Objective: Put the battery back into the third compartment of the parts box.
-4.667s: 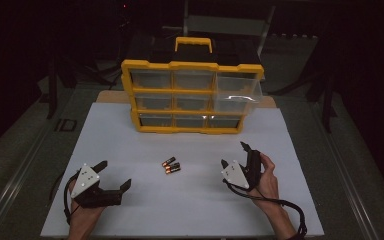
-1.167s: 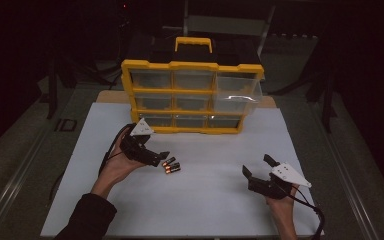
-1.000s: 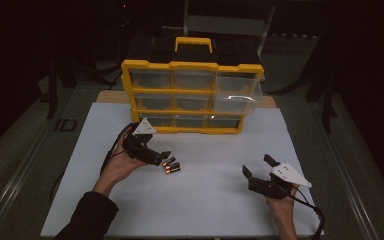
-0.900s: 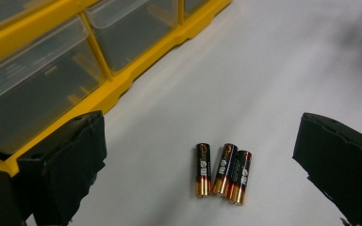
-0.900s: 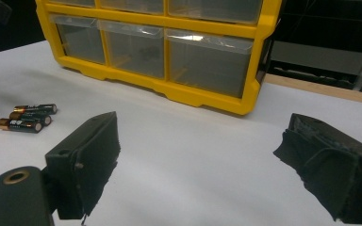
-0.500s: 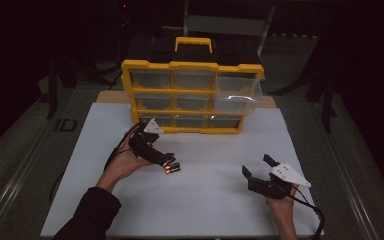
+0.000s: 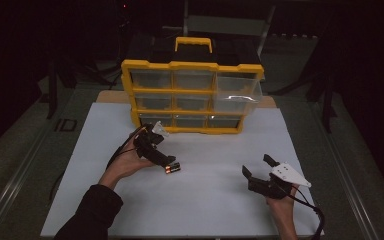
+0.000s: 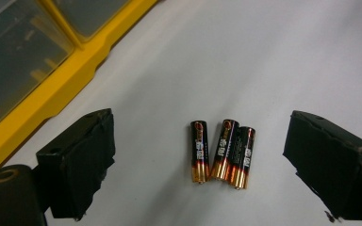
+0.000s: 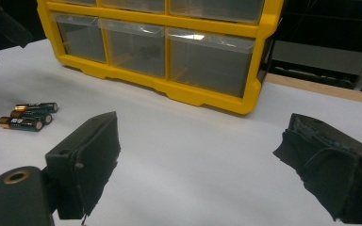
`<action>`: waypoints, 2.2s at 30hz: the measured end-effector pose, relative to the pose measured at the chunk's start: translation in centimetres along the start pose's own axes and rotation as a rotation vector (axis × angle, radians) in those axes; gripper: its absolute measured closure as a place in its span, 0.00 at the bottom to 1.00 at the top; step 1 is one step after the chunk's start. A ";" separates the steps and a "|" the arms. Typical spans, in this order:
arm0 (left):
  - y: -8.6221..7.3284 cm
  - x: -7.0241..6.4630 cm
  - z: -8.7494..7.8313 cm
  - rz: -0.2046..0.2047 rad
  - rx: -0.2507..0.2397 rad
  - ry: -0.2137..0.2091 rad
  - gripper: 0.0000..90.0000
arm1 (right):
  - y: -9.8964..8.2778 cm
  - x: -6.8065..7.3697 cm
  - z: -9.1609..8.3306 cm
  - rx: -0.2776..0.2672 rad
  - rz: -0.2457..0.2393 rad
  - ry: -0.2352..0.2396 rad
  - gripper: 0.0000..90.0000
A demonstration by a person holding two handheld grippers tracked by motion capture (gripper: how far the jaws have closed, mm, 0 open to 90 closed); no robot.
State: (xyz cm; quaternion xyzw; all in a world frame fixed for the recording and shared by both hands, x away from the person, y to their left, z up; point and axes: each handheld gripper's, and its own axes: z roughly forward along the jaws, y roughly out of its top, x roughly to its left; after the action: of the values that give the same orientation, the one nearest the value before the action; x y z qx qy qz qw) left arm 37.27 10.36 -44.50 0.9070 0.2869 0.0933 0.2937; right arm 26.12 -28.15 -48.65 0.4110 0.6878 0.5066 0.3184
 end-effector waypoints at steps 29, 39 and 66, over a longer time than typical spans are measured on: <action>0.7 0.4 2.9 0.016 0.180 0.005 0.21 | 0.0 0.0 0.0 0.003 -0.001 0.007 0.13; 0.8 0.5 3.7 0.025 0.239 -0.006 0.32 | 0.0 0.0 0.0 0.004 -0.002 0.009 0.13; 0.9 0.6 5.5 0.003 0.343 -0.030 0.74 | 0.0 0.0 0.1 0.010 -0.004 0.013 0.13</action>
State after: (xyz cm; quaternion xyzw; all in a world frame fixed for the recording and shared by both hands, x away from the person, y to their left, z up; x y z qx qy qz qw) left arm 40.02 7.54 -48.41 0.9455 0.2930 0.0300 0.1386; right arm 26.18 -28.10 -48.68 0.4079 0.6933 0.5049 0.3130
